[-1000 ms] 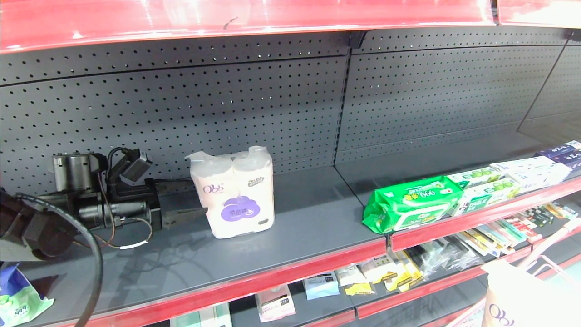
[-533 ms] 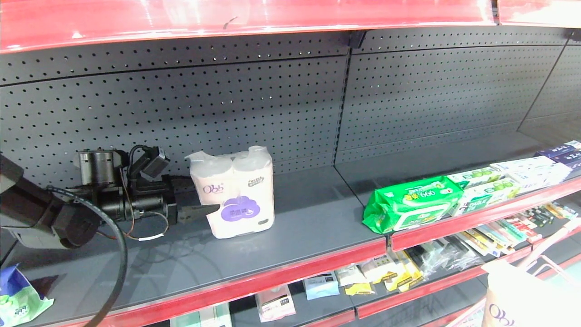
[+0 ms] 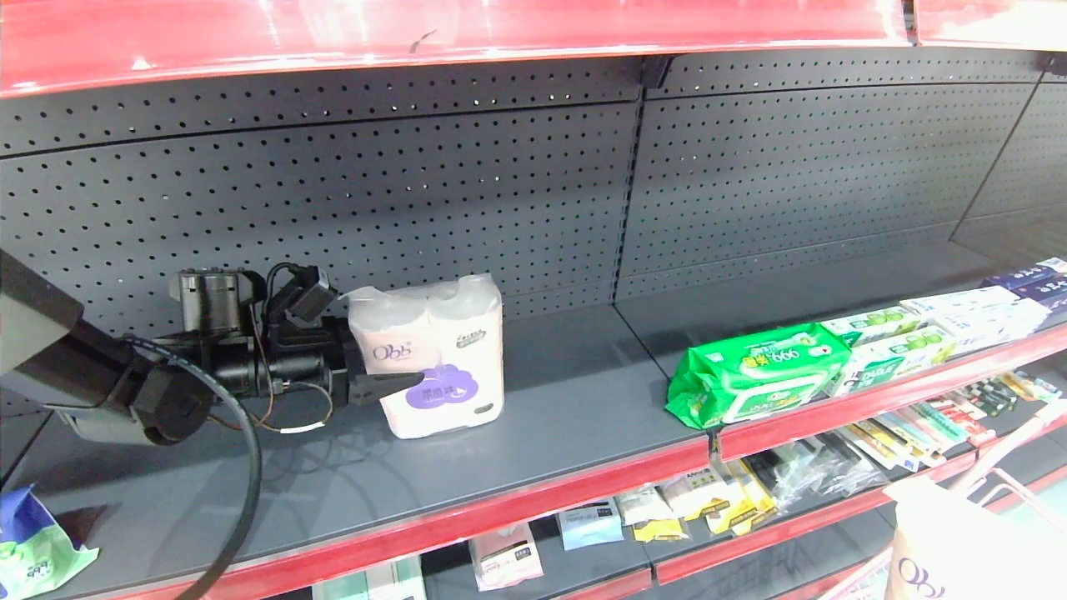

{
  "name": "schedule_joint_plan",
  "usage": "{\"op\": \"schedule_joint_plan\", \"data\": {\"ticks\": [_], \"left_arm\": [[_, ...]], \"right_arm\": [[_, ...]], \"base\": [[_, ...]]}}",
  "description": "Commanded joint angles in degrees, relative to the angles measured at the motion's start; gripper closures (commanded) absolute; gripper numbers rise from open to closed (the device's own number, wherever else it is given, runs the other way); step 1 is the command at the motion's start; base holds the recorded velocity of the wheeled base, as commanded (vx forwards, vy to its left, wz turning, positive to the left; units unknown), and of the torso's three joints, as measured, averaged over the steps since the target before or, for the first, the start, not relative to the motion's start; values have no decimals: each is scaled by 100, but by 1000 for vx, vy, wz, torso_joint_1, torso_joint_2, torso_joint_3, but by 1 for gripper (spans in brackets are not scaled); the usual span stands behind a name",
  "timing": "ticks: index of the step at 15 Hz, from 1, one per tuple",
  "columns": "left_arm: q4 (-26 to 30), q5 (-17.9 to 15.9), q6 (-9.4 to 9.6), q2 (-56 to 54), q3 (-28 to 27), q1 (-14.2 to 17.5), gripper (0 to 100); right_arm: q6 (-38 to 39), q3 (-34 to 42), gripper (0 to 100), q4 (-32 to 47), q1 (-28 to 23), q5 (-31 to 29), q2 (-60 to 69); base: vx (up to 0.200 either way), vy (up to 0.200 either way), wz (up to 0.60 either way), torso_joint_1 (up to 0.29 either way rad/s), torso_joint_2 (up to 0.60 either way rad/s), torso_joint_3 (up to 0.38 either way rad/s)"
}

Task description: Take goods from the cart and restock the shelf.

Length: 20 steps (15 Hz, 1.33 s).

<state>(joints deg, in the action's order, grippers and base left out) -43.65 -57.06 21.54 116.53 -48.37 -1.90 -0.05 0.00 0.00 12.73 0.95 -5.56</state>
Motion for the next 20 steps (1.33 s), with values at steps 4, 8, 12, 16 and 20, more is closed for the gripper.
{"op": "schedule_joint_plan", "data": {"ticks": [4,8,12,16,20], "left_arm": [[-3,2,-10,151,-199,-100,0],[-12,-6,-1,239,-296,-223,100],[-12,11,34,265,-269,-249,100],[59,-15,-10,-16,-102,-214,100],[59,-33,-10,-535,548,-56,100]], "right_arm": [[5,0,100,0,2,2,2],[-4,0,100,0,2,2,2],[-4,0,100,0,2,2,2],[-4,0,100,0,2,2,2],[-4,0,100,0,2,2,2]], "base": [[0,0,0,0,0,0],[0,0,0,0,0,0],[0,0,0,0,0,0],[0,0,0,0,0,0],[0,0,0,0,0,0]]}}
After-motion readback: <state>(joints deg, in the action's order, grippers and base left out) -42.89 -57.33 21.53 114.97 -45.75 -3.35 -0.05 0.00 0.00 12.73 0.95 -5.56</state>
